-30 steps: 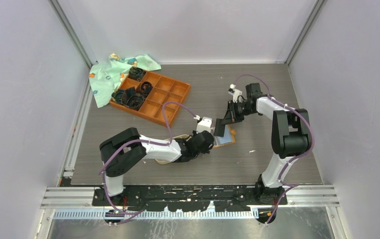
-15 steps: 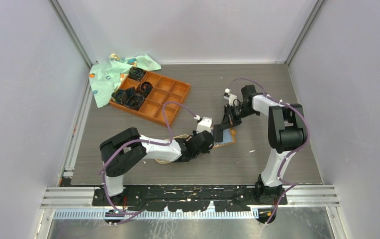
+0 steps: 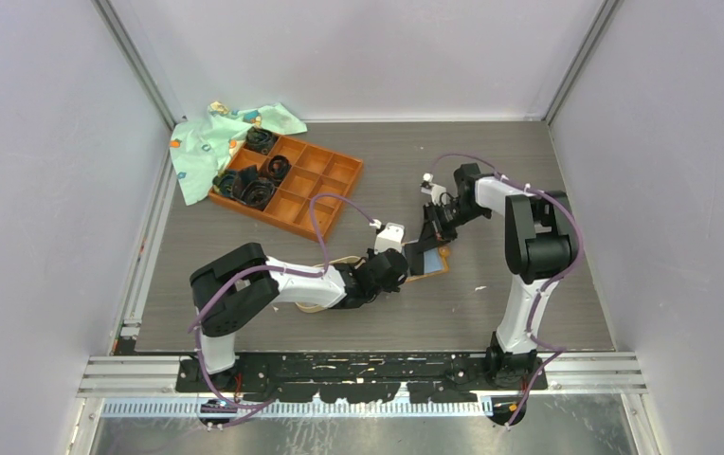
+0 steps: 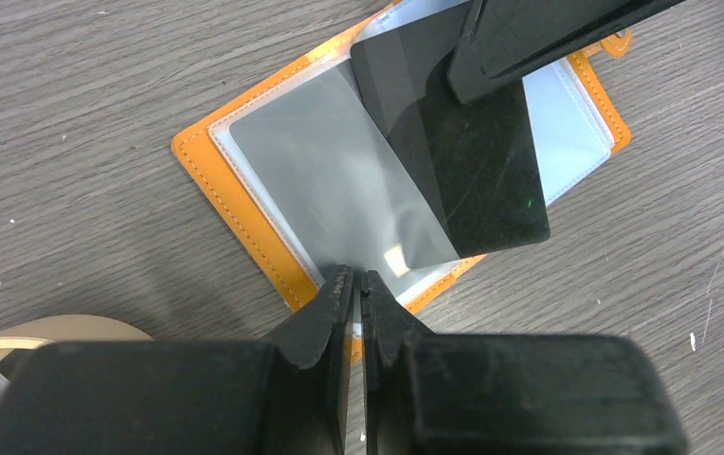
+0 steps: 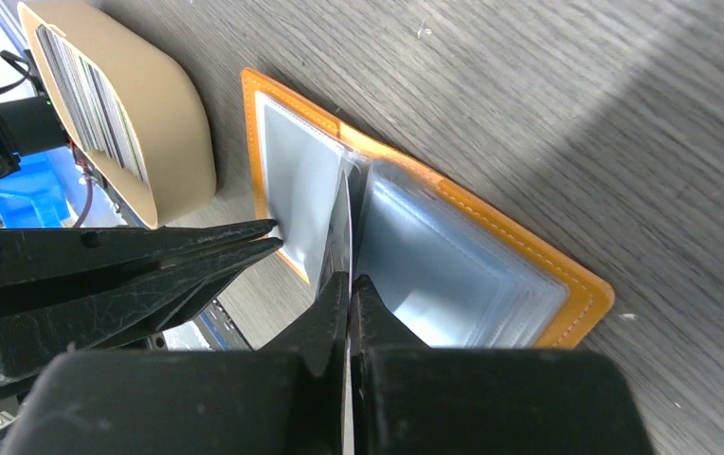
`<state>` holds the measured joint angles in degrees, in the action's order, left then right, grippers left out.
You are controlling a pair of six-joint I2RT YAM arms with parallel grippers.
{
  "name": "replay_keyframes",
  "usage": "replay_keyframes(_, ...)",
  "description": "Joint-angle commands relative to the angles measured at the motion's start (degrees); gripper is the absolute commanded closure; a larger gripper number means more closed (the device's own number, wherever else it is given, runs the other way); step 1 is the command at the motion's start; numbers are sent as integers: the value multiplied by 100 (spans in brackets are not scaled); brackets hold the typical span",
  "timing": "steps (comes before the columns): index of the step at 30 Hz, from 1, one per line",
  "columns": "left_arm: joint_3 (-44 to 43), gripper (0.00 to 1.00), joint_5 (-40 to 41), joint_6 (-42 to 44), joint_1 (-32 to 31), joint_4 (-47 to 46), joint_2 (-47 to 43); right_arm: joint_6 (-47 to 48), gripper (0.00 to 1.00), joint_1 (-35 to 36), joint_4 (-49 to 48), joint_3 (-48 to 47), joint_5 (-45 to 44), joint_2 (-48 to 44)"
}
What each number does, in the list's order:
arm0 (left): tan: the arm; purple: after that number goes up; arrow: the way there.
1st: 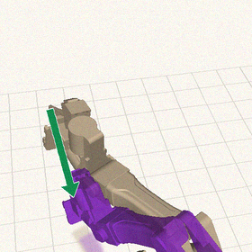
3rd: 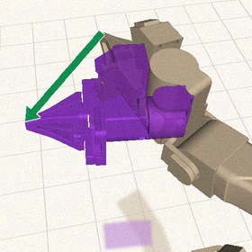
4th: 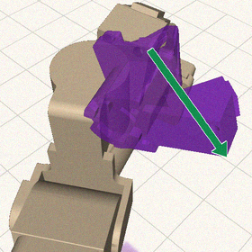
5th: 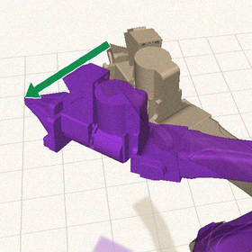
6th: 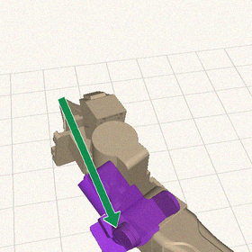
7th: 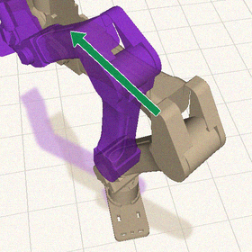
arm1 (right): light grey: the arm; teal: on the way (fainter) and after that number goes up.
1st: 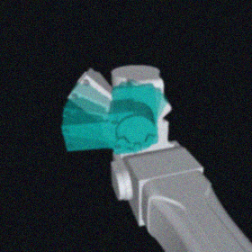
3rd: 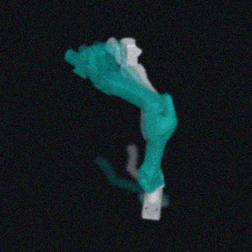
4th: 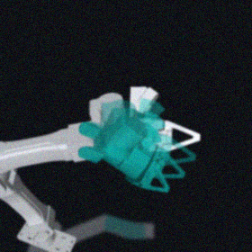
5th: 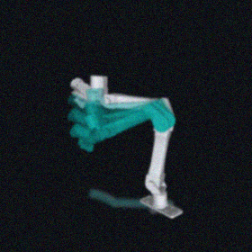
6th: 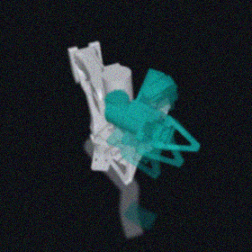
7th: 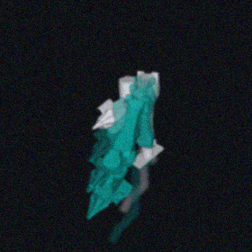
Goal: Put the credit cards into the card holder
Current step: Insert the credit card into the card holder.
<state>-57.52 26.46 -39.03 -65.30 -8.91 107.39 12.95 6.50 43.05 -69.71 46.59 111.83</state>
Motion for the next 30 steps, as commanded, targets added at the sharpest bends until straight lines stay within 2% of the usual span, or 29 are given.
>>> replay_keyframes(1, -130, 91, 80, -11, -21, 40, 24, 120, 98, 83, 114, -206, -169, 104)
replay_keyframes(30, -129, 92, 70, -1, -18, 29, 27, -291, 95, 282, 602, -610, -601, 581)
